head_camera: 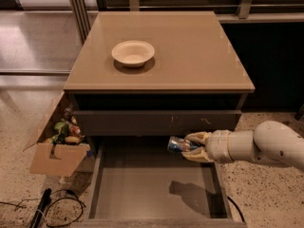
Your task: Pick redbull can from middle drawer and place on counter
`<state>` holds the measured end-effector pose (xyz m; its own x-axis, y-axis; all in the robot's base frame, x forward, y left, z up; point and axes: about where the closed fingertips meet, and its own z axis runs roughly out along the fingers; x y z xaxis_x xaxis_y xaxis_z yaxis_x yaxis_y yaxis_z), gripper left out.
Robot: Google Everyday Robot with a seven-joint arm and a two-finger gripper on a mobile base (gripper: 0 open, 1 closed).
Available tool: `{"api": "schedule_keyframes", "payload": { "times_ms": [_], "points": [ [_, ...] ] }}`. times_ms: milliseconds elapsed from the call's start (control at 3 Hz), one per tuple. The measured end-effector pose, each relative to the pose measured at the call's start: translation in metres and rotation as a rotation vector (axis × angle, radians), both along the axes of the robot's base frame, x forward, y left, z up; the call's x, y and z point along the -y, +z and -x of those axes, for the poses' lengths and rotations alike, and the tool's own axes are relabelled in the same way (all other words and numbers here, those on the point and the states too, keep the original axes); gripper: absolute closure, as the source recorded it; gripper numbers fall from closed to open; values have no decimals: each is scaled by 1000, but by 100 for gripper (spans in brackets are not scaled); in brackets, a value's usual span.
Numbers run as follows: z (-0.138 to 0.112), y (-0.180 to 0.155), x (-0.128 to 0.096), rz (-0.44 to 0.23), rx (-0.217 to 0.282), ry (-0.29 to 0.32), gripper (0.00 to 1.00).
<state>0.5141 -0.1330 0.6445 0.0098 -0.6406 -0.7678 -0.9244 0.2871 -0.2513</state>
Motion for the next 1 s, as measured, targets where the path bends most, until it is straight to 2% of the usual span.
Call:
{"api": "schedule_keyframes", "payload": {
  "times_ms": [333, 667, 1000],
  "points": [
    [0, 0, 0, 0, 0, 0, 100],
    [-5, 25, 3, 24, 51, 8, 100],
    [-20, 93, 3, 45, 146, 45, 100]
  ]
}}
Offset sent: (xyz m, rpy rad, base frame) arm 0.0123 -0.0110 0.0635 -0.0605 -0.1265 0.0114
